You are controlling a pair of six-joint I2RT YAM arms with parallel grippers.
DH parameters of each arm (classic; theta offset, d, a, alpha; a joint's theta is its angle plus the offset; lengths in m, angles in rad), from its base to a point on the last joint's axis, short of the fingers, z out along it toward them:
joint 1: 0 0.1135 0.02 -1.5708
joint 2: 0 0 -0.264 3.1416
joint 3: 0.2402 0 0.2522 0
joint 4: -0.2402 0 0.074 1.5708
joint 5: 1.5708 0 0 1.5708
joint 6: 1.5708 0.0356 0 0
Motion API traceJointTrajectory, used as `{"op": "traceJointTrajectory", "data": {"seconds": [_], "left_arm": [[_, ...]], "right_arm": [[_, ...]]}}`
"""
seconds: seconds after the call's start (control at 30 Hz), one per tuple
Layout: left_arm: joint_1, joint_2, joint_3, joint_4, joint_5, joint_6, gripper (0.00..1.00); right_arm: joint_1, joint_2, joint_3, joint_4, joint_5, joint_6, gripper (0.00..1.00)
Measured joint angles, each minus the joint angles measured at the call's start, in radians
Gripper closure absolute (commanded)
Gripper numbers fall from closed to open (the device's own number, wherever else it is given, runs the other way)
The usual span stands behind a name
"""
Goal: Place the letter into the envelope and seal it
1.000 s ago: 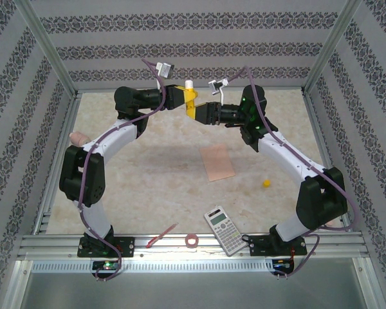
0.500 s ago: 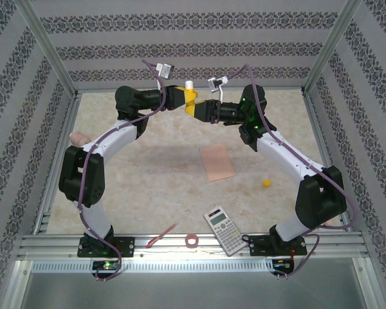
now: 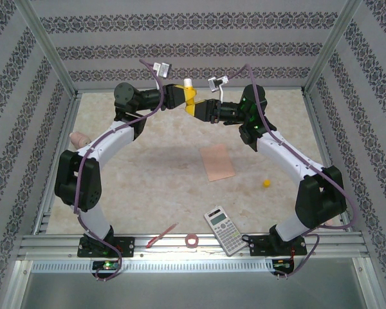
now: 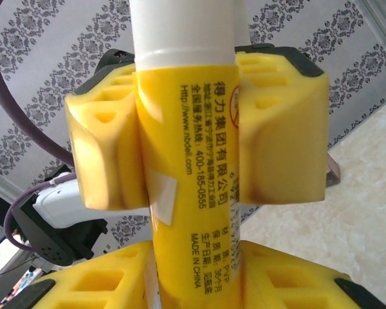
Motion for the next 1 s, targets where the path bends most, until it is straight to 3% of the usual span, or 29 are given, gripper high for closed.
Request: {"op": "traceJointTrajectory", "data": {"seconds": [0.53,0.73,1.0], "left_arm": [[0.000,-0.008,0.000,-0.049,-0.015,0.031,1.00],[0.002,-0.013,-0.002,-0.076,-0.029,0.043,1.00],[0.002,-0.041,-0.004,-0.210,-0.055,0.133,1.00]], "right_arm": [[-0.001,0.003,0.000,0.000,0.010,0.000,0.69],[-0.001,0.003,0.000,-0.001,0.015,0.001,0.76],[0.002,0.000,0.000,-0.058,0.050,-0.042,0.80]]}}
